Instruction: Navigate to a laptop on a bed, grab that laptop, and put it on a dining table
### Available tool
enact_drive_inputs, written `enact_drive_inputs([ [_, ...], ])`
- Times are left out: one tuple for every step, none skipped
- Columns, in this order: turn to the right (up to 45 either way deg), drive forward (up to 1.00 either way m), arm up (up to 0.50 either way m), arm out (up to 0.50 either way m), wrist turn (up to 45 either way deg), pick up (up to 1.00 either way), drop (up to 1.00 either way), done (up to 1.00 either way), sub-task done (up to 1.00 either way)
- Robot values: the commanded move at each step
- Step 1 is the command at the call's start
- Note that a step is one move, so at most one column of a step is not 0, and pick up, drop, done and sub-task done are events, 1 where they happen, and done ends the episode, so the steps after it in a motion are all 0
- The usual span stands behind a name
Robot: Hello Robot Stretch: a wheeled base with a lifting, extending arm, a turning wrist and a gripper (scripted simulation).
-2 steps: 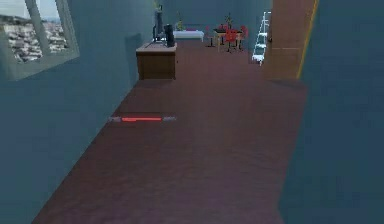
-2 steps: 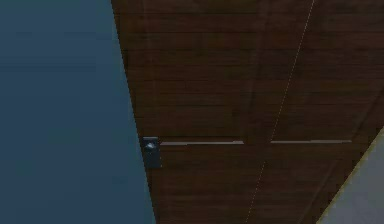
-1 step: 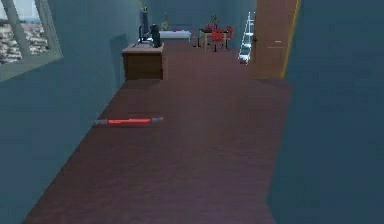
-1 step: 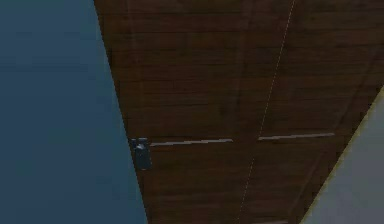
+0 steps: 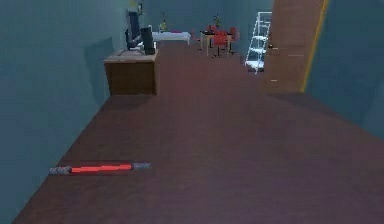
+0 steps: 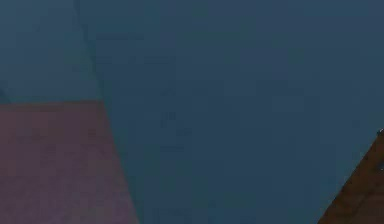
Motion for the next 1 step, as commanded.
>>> enact_drive_inputs([
  [0.0,0.50,0.00,0.00,0.0,0.00,0.00,0.00,0.00],
])
